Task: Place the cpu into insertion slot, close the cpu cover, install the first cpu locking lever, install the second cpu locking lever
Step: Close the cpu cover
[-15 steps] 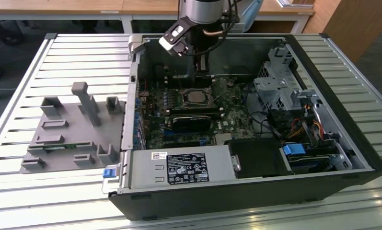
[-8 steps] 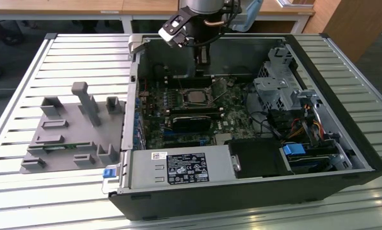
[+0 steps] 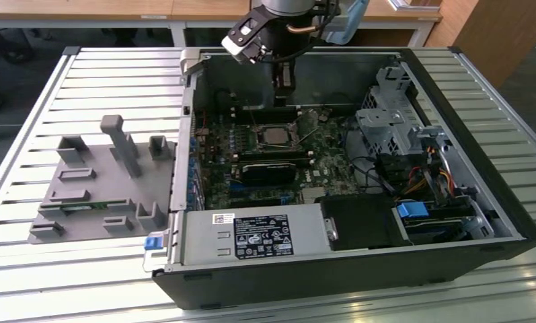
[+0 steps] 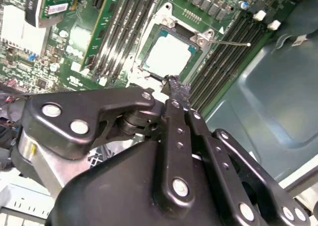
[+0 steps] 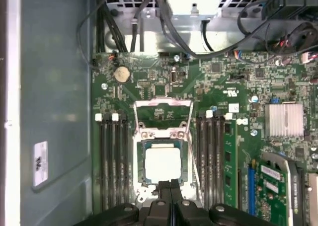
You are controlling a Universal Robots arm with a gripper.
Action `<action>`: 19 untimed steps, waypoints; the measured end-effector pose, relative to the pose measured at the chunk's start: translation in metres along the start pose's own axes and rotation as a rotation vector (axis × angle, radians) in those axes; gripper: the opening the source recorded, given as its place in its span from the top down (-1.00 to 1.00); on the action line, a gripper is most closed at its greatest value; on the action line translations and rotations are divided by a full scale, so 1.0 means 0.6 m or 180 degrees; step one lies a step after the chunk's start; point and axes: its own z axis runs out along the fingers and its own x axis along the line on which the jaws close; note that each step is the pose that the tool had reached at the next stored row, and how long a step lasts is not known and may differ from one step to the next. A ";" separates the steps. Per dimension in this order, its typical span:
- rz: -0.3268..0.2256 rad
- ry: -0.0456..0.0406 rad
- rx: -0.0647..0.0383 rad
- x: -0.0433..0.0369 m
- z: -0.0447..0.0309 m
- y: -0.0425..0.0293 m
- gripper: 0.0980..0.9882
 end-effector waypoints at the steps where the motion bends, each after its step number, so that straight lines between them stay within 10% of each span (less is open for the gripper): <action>1: 0.0000 0.0000 0.0000 -0.003 0.000 0.000 0.98; 19: -0.0196 0.0005 -0.0002 -0.003 0.020 0.050 0.98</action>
